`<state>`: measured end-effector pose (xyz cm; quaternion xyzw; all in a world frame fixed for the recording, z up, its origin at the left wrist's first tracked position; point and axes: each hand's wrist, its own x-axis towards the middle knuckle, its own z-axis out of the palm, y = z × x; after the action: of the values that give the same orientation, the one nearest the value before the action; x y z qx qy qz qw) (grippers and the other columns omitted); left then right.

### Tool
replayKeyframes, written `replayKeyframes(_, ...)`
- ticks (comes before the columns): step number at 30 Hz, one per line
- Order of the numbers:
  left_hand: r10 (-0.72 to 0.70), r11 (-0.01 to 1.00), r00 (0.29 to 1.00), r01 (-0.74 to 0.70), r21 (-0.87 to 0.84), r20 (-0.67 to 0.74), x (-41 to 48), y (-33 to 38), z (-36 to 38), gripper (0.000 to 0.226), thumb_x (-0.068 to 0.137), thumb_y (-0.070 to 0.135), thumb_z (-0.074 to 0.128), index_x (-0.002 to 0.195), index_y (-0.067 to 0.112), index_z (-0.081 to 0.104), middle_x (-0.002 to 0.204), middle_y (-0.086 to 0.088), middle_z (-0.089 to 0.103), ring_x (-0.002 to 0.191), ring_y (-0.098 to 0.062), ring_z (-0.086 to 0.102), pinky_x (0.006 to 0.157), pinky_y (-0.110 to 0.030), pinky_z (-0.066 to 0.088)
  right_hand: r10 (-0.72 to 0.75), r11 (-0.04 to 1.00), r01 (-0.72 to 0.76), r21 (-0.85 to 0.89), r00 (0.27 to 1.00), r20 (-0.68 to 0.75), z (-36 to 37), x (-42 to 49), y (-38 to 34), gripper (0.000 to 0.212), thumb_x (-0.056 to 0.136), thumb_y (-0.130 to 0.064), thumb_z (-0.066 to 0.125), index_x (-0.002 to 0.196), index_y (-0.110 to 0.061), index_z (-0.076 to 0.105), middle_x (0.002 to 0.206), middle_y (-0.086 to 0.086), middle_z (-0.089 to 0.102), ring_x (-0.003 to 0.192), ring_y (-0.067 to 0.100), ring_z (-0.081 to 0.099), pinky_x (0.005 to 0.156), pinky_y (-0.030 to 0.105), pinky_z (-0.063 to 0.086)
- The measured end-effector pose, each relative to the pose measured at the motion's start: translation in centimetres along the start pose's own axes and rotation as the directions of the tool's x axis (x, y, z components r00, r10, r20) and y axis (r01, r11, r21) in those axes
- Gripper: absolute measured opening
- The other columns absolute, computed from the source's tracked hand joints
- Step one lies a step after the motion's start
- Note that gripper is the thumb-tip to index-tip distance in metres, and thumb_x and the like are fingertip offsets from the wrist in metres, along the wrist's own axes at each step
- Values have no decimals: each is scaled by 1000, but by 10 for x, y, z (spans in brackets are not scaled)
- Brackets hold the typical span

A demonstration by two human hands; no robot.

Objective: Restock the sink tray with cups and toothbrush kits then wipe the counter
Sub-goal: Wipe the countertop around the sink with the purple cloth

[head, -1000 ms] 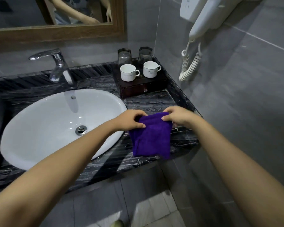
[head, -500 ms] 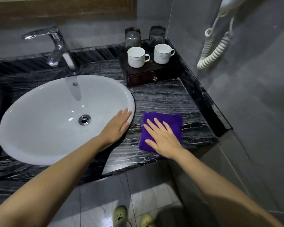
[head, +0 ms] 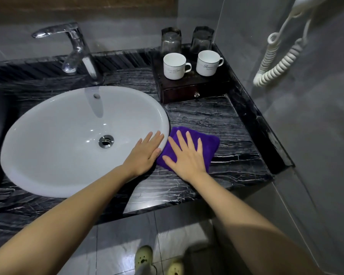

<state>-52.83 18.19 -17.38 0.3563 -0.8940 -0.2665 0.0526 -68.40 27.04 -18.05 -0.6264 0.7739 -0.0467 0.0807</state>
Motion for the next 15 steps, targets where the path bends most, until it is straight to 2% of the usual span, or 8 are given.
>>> replayKeyframes(11, -9, 998, 1000, 9, 60, 0, -4, 0, -1, 52, 99, 35, 25, 148, 23, 11, 159, 2, 8, 146, -17, 0, 117, -39, 3, -7, 1000, 7, -21, 1000, -14, -5, 38, 21, 71, 86, -67, 21, 148, -33, 12, 161, -2, 4, 147, 25, -1, 116, 53, -2)
replayKeyframes(15, -43, 979, 998, 51, 199, -45, -35, -7, -2, 56, 98, 41, 23, 148, 22, 8, 159, 3, 6, 146, -15, -1, 118, -36, 0, 26, 1000, -26, 0, 999, -42, -4, 33, 35, 66, 89, -63, 19, 148, -33, 16, 160, -3, 8, 148, 23, 2, 117, 51, 0)
